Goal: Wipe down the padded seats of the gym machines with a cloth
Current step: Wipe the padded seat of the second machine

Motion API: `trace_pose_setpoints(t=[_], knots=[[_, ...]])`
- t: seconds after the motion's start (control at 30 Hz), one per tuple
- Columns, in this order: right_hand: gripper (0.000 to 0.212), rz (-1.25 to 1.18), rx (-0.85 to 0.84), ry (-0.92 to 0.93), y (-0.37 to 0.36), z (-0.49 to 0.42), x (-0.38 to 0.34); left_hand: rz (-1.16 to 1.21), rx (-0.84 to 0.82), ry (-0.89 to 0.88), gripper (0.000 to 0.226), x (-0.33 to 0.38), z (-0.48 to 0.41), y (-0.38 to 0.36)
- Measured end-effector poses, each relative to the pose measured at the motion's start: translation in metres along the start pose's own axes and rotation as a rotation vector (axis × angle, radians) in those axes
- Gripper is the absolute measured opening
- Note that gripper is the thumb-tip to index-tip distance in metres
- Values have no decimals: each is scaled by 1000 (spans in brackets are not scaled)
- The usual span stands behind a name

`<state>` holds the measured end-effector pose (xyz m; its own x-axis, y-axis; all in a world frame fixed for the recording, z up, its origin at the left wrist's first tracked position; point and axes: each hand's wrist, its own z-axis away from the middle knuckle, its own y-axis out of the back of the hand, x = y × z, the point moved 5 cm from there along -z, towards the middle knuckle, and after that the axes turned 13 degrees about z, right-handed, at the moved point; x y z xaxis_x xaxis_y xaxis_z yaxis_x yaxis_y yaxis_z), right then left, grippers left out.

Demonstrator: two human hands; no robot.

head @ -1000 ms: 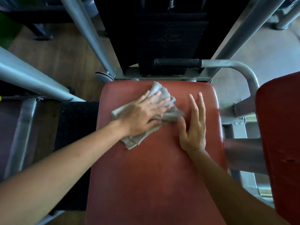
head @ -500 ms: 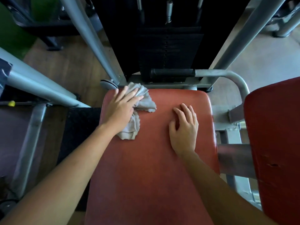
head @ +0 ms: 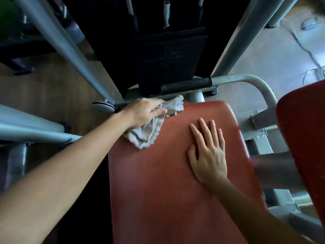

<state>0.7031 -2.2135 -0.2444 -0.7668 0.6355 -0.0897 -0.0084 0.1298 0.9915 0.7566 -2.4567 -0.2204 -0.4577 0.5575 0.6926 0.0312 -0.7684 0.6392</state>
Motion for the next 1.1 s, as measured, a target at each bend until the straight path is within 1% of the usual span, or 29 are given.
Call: trace_pose_setpoints(t=[0.1,0.17,0.2,0.3,0.37,0.47,0.53,0.6,0.67,0.73,0.8,0.87,0.97,1.03,1.1], knots=[[57,-23,17,-4,3,-1,0,80,-113,-27,43,-4,-15,-4],[57,-28,18,-9,3,0,1,78,-133,-55,52,-17,-1,3],[57,-26,17,-8,3,1,0,95,-117,-62,53,-27,11,8],[57,-29,18,-9,4,1,0,115,-25,-22,37,-67,43,31],[57,-26,24,-12,4,1,-1,87,-9,9,51,-80,51,39],[58,-14,29,-16,5,0,-2,51,-15,-23,47,-57,24,27],[58,-14,26,-16,5,1,-1,39,-64,-58,43,-20,-9,3],[57,-30,31,-16,5,0,0,104,-147,-39,42,9,-37,-18],[57,-50,32,-15,4,0,1,171,-143,-40,40,16,-42,-24],[57,-63,35,-22,5,0,3,123,-88,-60,28,3,-23,-15],[57,-65,33,-24,5,0,2,48,0,-31,34,-20,5,1],[57,-61,31,-28,6,0,1,9,34,-22,39,-32,25,13],[57,-40,23,-27,4,-1,1,-59,34,-9,44,-20,9,5],[58,-42,24,-20,4,-1,1,-28,15,-8,46,-2,-11,-8],[57,-44,34,-16,5,-1,1,21,-1,-50,47,10,-23,-18]])
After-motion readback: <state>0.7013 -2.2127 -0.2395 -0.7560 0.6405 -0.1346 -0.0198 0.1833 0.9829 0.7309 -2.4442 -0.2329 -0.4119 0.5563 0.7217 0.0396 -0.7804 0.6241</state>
